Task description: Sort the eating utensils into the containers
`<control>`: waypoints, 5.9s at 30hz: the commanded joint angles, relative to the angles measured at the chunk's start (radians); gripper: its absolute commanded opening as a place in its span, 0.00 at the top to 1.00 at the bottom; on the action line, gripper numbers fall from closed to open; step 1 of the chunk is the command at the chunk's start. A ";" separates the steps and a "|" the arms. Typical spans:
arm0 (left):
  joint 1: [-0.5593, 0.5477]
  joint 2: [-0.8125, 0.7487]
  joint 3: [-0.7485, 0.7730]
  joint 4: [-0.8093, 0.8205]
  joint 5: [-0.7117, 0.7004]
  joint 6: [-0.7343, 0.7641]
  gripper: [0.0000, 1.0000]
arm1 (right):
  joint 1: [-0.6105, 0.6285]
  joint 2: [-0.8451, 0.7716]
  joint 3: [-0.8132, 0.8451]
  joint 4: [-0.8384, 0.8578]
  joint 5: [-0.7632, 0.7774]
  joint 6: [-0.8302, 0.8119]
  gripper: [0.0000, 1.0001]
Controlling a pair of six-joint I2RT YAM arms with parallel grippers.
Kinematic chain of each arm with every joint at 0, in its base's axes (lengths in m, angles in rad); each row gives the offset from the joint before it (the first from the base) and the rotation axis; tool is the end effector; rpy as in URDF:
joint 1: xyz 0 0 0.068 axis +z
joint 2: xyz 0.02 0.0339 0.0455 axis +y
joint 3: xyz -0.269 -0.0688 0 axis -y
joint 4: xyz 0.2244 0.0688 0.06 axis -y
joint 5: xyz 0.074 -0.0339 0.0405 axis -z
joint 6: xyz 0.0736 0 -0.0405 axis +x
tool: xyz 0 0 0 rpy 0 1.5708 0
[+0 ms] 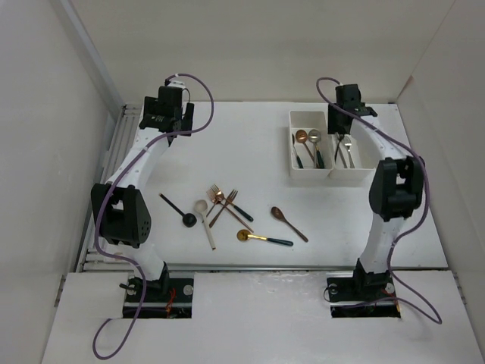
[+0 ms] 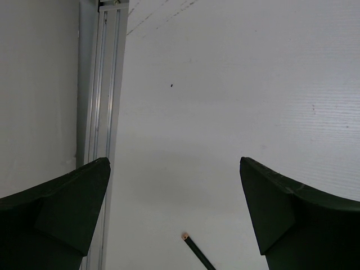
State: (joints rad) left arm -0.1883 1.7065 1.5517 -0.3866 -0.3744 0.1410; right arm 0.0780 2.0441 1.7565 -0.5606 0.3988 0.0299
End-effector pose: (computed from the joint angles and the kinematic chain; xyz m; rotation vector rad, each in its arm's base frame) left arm 0.4073 -0.0502 0.3313 0.1211 2.0882 0.3660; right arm 0.4694 0.0080 0.2404 0.1238 2.3719 -0.4296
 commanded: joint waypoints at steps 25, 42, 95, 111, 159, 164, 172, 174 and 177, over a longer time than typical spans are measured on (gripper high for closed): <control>0.003 -0.148 -0.065 0.031 0.045 -0.029 0.00 | 0.686 -0.345 -0.740 -0.079 -0.328 0.363 0.31; 0.003 -0.177 -0.093 0.049 0.026 -0.020 0.00 | 0.744 -0.216 -0.487 -0.171 -0.065 0.300 1.00; 0.041 -0.199 -0.128 0.058 0.066 -0.020 0.00 | 1.065 -0.338 -0.601 -0.190 -0.219 0.214 0.04; 0.041 -0.226 -0.157 0.077 0.095 -0.029 0.00 | 1.097 -0.174 -0.651 -0.068 -0.259 0.303 0.51; 0.027 -0.128 -0.421 -0.158 0.495 -0.471 0.29 | 0.169 0.142 0.182 -0.105 -0.114 0.127 1.00; -0.009 -0.094 -0.458 -0.190 0.496 -0.504 0.39 | 0.169 0.151 0.182 -0.134 -0.092 0.127 0.68; -0.134 -0.105 -0.449 -0.321 0.497 -0.495 0.41 | 0.169 0.045 0.121 -0.134 -0.052 0.127 0.27; -0.148 -0.125 -0.490 -0.334 0.497 -0.517 0.39 | 0.169 0.019 0.110 -0.134 -0.052 0.136 0.27; -0.148 -0.136 -0.544 -0.344 0.497 -0.547 0.39 | 0.169 -0.016 0.084 -0.134 -0.052 0.145 0.27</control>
State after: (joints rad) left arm -0.3393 1.6207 1.0550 -0.6563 0.1219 -0.3656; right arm 0.2497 2.1181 1.8488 -0.7044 0.3199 0.1623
